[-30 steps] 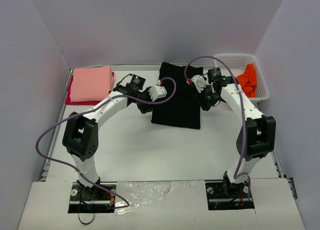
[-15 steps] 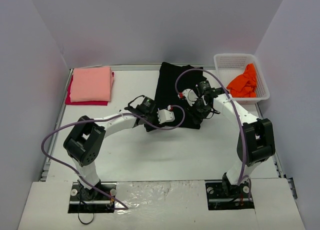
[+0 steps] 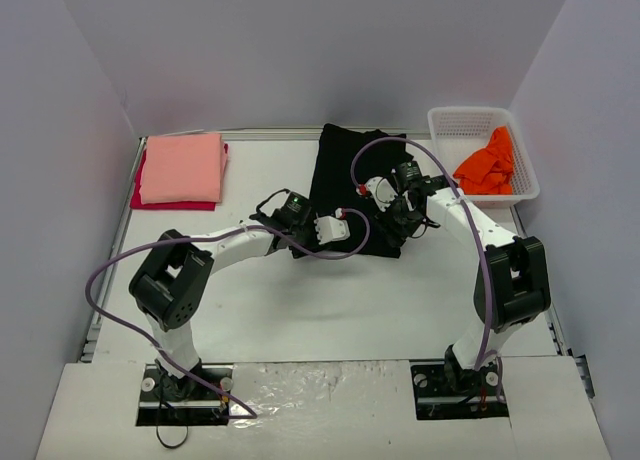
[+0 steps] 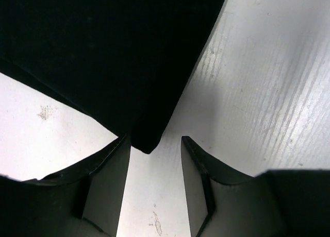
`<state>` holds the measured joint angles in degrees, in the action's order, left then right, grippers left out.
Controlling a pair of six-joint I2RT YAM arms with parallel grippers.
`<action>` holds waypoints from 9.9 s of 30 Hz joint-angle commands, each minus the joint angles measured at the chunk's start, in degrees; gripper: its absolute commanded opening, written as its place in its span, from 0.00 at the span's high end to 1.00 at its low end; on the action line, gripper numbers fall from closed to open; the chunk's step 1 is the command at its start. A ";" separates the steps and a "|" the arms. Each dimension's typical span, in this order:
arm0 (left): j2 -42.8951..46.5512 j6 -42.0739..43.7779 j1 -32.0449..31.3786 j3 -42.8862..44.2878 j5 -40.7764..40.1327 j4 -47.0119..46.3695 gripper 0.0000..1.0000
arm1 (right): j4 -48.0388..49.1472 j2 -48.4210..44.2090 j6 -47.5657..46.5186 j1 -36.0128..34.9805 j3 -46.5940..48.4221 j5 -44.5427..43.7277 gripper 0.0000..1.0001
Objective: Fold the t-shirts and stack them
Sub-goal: Grab one side of the 2/3 rectangular tshirt with both arms, then fold the long partially folded tshirt into a neat square, then put the neatly folded tshirt into the corner of the board with the left arm
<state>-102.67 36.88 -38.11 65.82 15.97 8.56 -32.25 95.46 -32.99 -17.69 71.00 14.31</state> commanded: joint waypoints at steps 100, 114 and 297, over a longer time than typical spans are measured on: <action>-16.51 0.21 11.48 31.82 28.59 44.09 0.98 | 2.54 5.70 -7.61 -3.40 -6.75 -1.65 0.57; -15.90 -0.49 11.48 31.56 29.21 43.74 0.98 | 2.37 3.52 -5.86 -3.58 -8.16 -2.26 0.89; 22.97 -64.91 44.70 -6.85 36.67 7.18 0.06 | -2.99 24.16 1.44 -40.14 32.09 -31.00 1.00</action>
<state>-76.53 -22.46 6.17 57.91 48.34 18.94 -33.61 123.04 -31.66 -58.13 102.63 -14.28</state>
